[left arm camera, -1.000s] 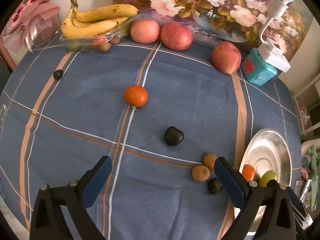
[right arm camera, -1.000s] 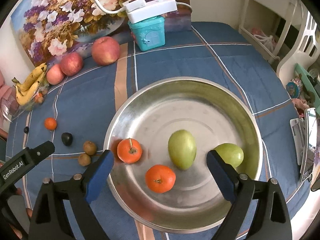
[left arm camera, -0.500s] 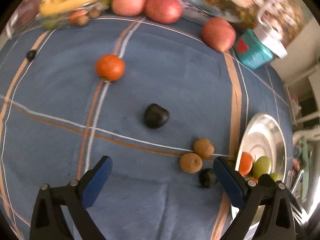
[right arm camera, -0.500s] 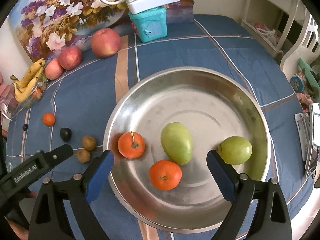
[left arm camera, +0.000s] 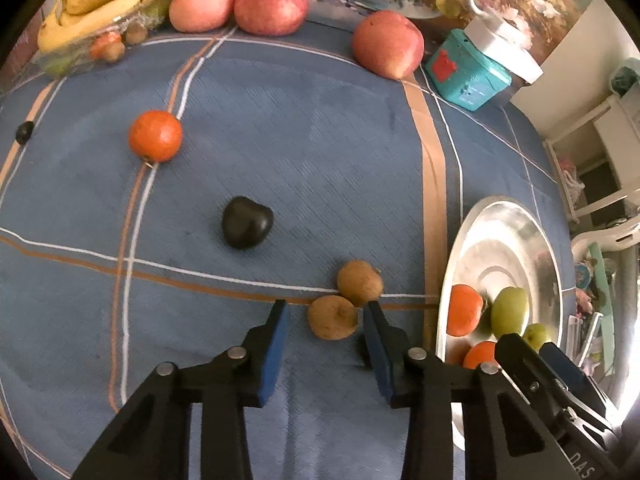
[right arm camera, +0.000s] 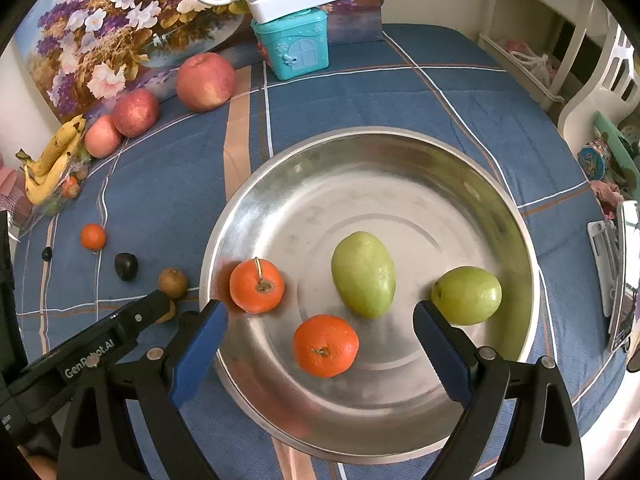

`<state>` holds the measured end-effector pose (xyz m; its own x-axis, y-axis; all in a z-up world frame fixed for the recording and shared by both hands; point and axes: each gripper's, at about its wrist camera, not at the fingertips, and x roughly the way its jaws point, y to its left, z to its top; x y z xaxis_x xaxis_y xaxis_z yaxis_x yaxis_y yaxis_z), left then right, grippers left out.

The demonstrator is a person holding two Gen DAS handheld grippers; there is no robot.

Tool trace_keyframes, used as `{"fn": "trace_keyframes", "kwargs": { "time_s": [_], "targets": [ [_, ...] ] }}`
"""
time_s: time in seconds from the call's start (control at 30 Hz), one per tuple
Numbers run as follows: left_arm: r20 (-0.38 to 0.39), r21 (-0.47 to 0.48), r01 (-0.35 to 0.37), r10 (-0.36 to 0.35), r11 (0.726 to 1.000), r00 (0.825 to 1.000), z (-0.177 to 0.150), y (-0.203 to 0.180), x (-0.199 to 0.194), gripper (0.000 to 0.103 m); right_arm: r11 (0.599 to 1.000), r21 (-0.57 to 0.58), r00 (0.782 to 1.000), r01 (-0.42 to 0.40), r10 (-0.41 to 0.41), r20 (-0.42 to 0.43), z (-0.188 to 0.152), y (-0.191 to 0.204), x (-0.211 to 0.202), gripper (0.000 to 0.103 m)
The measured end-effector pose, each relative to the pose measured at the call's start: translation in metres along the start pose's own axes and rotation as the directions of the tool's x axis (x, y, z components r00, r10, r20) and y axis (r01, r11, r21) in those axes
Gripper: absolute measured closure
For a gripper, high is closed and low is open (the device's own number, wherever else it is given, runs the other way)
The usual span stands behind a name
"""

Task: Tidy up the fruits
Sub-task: 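Withdraw both open tools from the plate toward the kiwis, then grasp a brown kiwi with the left tool while the right tool grasps a dark plum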

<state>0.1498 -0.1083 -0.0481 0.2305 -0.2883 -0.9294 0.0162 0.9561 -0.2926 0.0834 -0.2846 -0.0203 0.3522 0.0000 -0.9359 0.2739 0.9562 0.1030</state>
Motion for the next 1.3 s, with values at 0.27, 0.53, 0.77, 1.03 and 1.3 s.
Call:
{"fn": "trace_keyframes", "kwargs": {
  "time_s": [0.27,0.53,0.77,1.03,1.3],
  "targets": [
    [0.015,-0.045,0.005,-0.004,0.999,1.000,0.004,0.008,-0.008,0.075,1.000,-0.006,1.000,0.005,-0.005,-0.003,0.000,0.002,0.000,0.009],
    [0.080,-0.145,-0.020,0.032,0.989,0.996,0.012,0.041,-0.039,0.075,0.994,-0.084,0.997,-0.071,0.073,0.012,-0.003,0.034,-0.008,0.009],
    [0.113,-0.217,-0.013,0.038,0.976,0.993,0.016,0.072,-0.064,0.075,0.967,-0.210,0.988,-0.144,0.151,0.017,-0.009,0.087,-0.016,0.012],
    [0.113,-0.259,0.008,0.022,0.966,0.993,0.015,0.093,-0.071,0.075,0.946,-0.295,0.991,-0.130,0.121,-0.050,-0.021,0.122,0.001,0.057],
    [0.101,-0.256,0.035,-0.009,0.966,0.995,0.016,0.091,-0.068,0.075,0.933,-0.359,0.998,0.015,-0.034,-0.048,-0.026,0.130,0.018,0.058]
  ]
}}
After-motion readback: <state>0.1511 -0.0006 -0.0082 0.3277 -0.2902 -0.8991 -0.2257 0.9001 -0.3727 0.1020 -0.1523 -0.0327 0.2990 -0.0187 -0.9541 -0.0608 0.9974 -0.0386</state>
